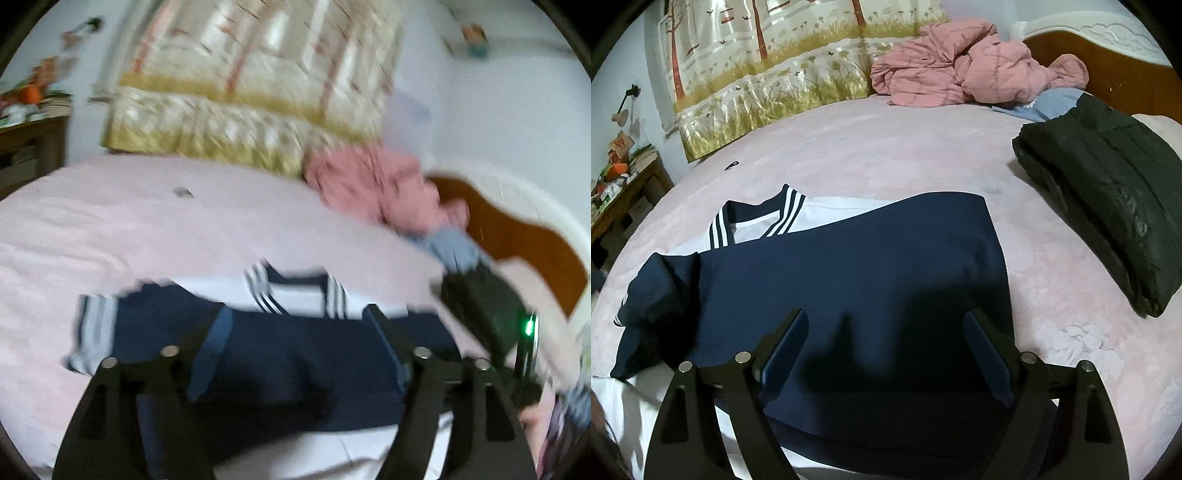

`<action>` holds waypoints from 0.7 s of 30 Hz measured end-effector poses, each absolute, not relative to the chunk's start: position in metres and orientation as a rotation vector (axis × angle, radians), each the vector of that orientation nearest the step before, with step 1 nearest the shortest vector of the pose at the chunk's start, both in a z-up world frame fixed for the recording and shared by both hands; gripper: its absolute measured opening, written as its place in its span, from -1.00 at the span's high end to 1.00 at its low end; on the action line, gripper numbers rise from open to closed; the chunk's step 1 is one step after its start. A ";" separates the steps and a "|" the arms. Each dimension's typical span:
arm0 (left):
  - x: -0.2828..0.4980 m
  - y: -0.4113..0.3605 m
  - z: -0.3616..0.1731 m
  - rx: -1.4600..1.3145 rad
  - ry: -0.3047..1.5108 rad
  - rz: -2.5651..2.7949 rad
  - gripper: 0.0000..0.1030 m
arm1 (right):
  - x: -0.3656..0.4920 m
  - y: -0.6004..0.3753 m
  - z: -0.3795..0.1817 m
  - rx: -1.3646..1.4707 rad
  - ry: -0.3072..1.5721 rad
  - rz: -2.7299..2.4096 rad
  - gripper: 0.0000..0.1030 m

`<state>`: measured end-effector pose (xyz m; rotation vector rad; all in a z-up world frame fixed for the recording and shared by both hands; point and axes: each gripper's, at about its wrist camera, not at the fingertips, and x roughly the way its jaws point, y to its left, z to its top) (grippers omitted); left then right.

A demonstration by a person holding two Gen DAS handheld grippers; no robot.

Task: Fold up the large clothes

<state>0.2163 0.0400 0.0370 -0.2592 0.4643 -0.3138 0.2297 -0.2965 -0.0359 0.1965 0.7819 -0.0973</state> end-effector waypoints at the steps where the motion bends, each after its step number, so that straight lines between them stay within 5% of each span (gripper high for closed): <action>1: 0.216 0.054 0.040 -0.280 0.453 -0.284 -0.47 | 0.230 -0.297 -0.036 0.200 0.783 -0.098 -0.70; 15: 0.293 0.175 -0.050 -0.509 0.818 0.055 -0.37 | 0.229 -0.292 -0.034 0.179 0.774 -0.103 -0.70; 19: 0.291 0.174 -0.049 -0.508 0.810 0.017 0.92 | 0.229 -0.291 -0.034 0.179 0.773 -0.101 -0.70; 21: 0.280 0.173 -0.034 -0.537 0.723 -0.056 0.93 | 0.229 -0.291 -0.034 0.179 0.772 -0.103 -0.70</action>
